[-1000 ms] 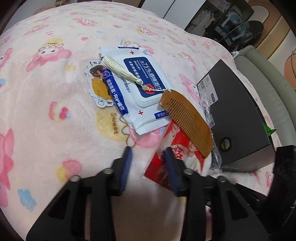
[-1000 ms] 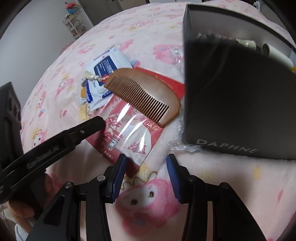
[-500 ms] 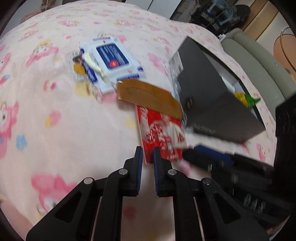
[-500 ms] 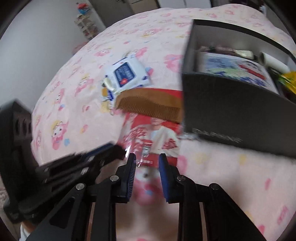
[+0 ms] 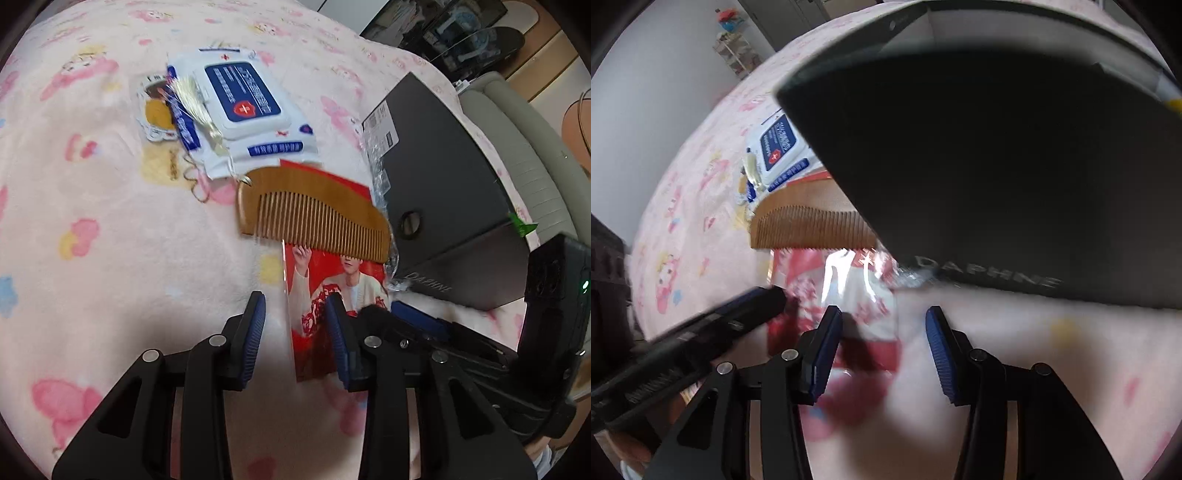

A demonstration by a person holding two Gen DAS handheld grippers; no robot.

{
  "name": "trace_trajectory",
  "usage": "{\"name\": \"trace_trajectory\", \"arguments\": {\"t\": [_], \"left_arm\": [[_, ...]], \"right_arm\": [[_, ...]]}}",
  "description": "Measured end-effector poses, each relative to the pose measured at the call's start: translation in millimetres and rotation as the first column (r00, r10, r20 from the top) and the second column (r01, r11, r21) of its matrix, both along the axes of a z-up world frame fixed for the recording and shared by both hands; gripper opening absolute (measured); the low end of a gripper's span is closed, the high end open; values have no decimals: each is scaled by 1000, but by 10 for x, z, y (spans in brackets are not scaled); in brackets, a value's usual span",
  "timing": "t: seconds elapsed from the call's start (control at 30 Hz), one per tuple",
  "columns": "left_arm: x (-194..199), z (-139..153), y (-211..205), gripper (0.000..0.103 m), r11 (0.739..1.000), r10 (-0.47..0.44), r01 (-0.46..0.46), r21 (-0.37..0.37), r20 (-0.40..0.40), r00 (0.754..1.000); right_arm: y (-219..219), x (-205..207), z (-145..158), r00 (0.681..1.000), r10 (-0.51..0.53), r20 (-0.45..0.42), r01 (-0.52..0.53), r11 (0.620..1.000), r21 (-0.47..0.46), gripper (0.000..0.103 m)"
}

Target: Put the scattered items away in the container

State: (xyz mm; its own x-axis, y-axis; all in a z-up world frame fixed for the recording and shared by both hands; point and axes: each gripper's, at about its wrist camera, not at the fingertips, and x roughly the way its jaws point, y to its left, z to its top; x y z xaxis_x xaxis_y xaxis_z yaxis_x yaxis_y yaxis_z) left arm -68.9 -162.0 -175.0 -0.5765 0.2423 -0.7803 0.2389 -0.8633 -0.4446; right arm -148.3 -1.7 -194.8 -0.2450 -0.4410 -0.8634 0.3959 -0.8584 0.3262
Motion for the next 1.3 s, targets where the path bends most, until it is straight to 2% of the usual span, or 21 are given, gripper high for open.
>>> {"name": "trace_trajectory", "arguments": {"t": [0.03, 0.13, 0.17, 0.3, 0.4, 0.5, 0.6, 0.7, 0.97, 1.3], "left_arm": [[18, 27, 7, 19, 1000, -1, 1, -7, -6, 1000], [71, 108, 26, 18, 1000, -3, 2, -28, -23, 1000], [89, 135, 33, 18, 999, -4, 3, -34, -29, 1000], [163, 245, 57, 18, 998, -7, 4, -61, -52, 999], [355, 458, -4, 19, 999, 9, -13, -43, -88, 996], [458, 547, -63, 23, 999, 31, -29, 21, -116, 993], [490, 477, -116, 25, 993, 60, -49, 106, -108, 992], [570, 498, -104, 24, 991, 70, -57, 123, -107, 992], [722, 743, -15, 24, 994, 57, -42, 101, -148, 987], [544, 1105, 281, 23, 997, -20, 35, 68, -206, 978]], "right_arm": [[-10, -14, -3, 1000, 3, 5, -3, 1000, -17, 41], [-48, 11, 64, 1000, 28, 5, -28, 998, -57, 32], [-57, 31, 92, 999, 33, -1, -33, 998, -58, 32], [5, 113, 262, 999, 28, 40, -20, 984, -176, 31], [28, 214, 459, 999, 32, 34, -23, 973, -230, 31], [-1, 331, 688, 999, 40, -11, -41, 973, -226, 31], [-65, 449, 892, 995, 54, -81, -68, 980, -187, 31], [-84, 534, 959, 993, 66, -100, -83, 980, -179, 31], [99, 621, 1051, 996, 56, -73, -71, 975, -212, 31], [427, 640, 1365, 990, 9, -138, -43, 968, -249, 31]]}}
